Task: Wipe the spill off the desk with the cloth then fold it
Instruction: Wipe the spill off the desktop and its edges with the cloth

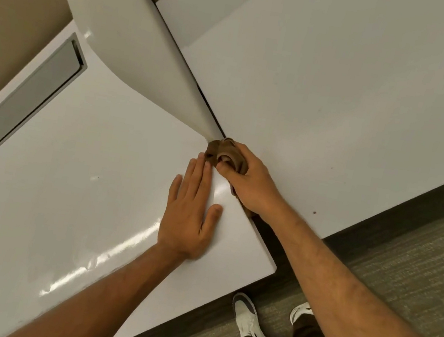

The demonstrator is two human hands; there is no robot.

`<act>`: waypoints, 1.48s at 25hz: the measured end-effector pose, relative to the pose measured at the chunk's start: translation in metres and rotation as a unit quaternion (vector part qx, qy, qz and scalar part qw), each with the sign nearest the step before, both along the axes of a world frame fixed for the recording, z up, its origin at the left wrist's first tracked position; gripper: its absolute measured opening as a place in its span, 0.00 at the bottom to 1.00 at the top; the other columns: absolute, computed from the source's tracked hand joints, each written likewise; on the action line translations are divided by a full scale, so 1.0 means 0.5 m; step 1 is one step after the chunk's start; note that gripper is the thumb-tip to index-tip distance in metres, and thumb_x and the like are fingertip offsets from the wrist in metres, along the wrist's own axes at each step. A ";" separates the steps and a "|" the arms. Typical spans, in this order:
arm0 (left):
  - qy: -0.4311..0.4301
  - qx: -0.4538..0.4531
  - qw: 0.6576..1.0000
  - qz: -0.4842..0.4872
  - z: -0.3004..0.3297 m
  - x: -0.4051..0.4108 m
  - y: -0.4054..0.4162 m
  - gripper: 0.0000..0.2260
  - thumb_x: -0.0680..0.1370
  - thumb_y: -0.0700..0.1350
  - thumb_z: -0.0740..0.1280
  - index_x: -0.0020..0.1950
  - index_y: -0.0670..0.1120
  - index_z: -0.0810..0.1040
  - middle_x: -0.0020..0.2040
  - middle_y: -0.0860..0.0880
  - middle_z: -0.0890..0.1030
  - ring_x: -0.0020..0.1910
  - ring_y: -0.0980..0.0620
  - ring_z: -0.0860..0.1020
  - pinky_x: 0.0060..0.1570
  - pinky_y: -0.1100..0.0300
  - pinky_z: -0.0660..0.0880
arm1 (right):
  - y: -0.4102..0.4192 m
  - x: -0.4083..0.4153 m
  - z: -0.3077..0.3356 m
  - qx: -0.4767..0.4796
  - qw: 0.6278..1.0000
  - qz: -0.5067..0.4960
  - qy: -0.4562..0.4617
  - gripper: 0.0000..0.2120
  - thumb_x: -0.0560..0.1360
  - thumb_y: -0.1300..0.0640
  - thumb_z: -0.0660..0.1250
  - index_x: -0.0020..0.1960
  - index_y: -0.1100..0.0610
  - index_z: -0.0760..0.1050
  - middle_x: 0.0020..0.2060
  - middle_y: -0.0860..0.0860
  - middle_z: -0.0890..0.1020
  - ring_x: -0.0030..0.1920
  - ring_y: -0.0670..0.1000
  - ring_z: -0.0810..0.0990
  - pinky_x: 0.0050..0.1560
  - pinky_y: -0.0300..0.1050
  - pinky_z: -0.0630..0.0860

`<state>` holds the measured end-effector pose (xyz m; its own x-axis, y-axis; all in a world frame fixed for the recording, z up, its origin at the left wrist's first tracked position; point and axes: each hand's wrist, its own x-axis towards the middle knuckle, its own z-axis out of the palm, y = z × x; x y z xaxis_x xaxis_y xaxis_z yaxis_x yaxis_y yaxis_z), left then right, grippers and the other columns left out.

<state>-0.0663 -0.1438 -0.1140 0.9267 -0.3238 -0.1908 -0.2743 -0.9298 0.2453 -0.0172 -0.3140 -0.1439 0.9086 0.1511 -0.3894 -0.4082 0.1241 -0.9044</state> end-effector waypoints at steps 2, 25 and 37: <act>-0.004 -0.002 1.000 -0.002 -0.004 -0.002 0.002 0.33 0.85 0.61 0.46 0.86 0.45 0.46 0.86 0.48 0.45 0.85 0.51 0.44 0.82 0.53 0.40 | -0.006 -0.009 -0.004 0.002 1.000 0.010 0.006 0.26 0.78 0.49 0.71 0.74 0.46 0.69 0.64 0.47 0.79 0.63 0.48 0.78 0.66 0.46 0.76; 0.004 -0.006 1.000 0.002 -0.007 -0.004 0.006 0.33 0.84 0.59 0.50 0.86 0.49 0.42 0.86 0.51 0.43 0.85 0.50 0.44 0.82 0.52 0.41 | -0.160 -0.267 0.038 -0.032 0.997 0.007 0.067 0.20 0.73 0.61 0.75 0.55 0.37 0.81 0.48 0.44 0.86 0.49 0.45 0.84 0.50 0.36 0.81; -0.002 -0.018 1.000 -0.015 -0.016 0.000 0.016 0.30 0.85 0.54 0.47 0.86 0.49 0.43 0.86 0.52 0.41 0.85 0.54 0.41 0.82 0.55 0.36 | -0.037 -0.109 0.012 -0.008 0.999 -0.003 0.035 0.24 0.79 0.50 0.70 0.73 0.42 0.70 0.62 0.43 0.79 0.60 0.44 0.78 0.48 0.33 0.79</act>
<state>-0.0661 -0.1357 -0.1222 0.9169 -0.3589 -0.1746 -0.3038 -0.9113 0.2779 -0.0718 -0.3326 -0.1381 0.8800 0.1389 -0.4542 -0.4697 0.1126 -0.8756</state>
